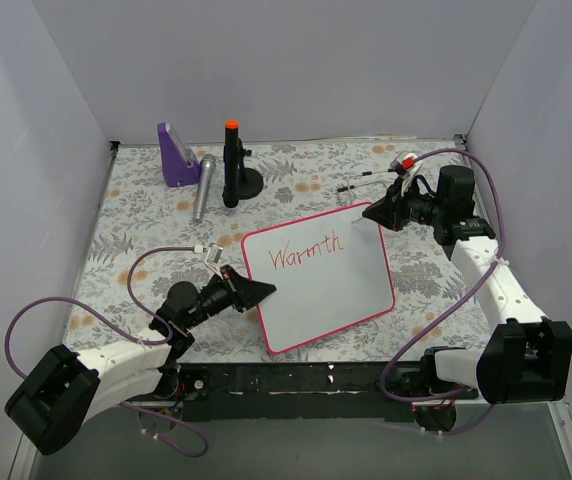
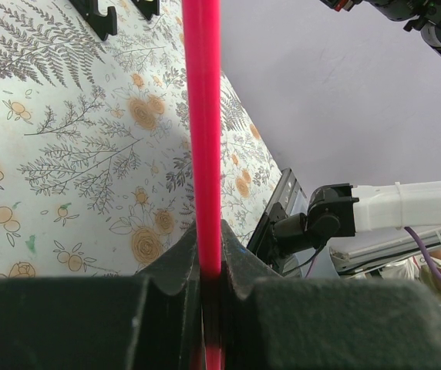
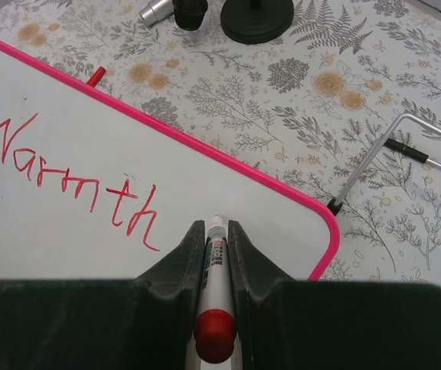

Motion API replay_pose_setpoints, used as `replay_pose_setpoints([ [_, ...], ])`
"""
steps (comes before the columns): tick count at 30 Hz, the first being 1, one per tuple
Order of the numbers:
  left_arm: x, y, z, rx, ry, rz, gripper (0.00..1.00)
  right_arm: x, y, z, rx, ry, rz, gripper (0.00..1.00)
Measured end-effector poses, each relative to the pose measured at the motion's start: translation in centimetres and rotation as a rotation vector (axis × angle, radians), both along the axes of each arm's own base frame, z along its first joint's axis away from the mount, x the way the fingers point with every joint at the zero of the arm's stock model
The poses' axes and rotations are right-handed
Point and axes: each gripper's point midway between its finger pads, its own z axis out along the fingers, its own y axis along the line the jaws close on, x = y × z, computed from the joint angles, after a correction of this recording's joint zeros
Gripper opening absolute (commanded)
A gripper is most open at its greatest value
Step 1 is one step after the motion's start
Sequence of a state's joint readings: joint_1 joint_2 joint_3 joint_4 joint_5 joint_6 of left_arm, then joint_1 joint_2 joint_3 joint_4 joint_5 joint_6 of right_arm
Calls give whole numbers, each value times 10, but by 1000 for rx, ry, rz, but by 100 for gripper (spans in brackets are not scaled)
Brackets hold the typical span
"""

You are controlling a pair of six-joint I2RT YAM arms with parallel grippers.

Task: Write a sentence on the whiteboard
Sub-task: Write on the whiteboard with the whiteboard marker without the cap.

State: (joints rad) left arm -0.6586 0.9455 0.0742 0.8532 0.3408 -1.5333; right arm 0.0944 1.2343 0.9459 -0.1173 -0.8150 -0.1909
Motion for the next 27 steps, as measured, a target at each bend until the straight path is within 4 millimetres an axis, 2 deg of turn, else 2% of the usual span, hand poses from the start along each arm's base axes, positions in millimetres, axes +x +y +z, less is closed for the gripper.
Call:
replay_pose_setpoints([
  [15,0,0,0,-4,6,1,0,7,-1,-6,-34,-2,-37,1],
  [23,1,0,0,-5,12,6,0,1,-2,-12,-51,12,-20,1],
  [27,2,1,0,-5,8,11,0,-9,1,-3,-43,-9,12,1],
])
